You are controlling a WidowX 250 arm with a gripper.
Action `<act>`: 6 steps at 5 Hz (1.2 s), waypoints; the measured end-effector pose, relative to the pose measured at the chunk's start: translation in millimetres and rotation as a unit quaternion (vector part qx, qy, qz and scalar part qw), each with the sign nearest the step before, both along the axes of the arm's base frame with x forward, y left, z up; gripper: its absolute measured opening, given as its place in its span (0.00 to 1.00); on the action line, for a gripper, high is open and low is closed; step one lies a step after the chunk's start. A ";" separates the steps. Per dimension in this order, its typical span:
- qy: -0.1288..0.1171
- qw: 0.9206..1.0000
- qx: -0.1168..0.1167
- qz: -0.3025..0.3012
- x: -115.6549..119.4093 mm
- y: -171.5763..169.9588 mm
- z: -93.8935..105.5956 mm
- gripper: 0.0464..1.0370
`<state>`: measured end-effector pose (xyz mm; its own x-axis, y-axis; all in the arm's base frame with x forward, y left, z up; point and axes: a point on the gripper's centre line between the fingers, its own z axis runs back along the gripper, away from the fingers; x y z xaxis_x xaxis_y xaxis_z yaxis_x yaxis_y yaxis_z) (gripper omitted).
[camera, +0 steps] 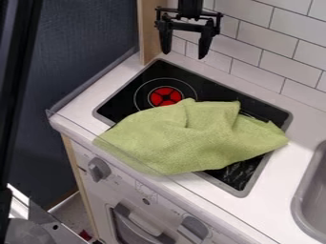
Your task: Fold the cloth from top right to bottom left
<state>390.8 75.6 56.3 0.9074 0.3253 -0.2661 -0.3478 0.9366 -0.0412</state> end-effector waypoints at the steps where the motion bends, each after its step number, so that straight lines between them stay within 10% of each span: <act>1: 0.033 0.999 -0.009 0.002 -7.0 -2.9 -23.2 0.96; 5: 0.029 0.997 0.060 0.033 -18.6 -119.2 -5.4 0.96; 6: 0.018 0.998 0.031 0.048 -23.1 -154.9 -18.9 0.96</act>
